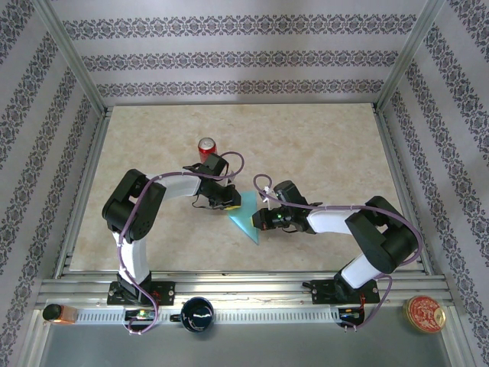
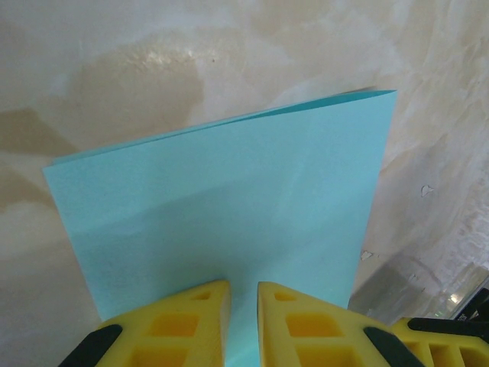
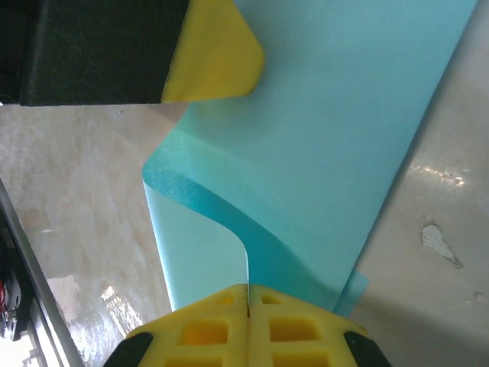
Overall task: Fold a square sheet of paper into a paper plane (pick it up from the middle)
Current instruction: Third fold the triangle at the center of the table.
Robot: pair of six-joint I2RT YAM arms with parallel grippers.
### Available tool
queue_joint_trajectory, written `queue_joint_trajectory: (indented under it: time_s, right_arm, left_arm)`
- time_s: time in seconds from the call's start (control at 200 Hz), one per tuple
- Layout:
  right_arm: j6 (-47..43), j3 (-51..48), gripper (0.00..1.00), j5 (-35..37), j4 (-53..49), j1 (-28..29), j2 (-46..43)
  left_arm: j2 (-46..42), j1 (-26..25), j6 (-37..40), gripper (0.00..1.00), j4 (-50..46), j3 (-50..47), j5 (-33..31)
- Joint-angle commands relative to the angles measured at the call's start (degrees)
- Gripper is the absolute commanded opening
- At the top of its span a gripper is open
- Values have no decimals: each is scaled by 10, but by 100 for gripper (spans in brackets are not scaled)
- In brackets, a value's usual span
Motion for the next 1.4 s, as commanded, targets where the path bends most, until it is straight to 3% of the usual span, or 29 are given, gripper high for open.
queue_joint_trajectory:
  time_s: [0.0, 0.355, 1.399]
  right_arm:
    - [-12, 15, 0, 12, -12, -5, -1]
    - [-32, 24, 0, 22, -58, -1, -4]
    - [-45, 40, 0, 20, -67, 0, 15]
  left_arm:
    - [-2, 3, -2, 18, -14, -16, -8]
    - [-3, 3, -2, 18, -16, -13, -7]
    - [-5, 3, -3, 18, -17, -13, -6]
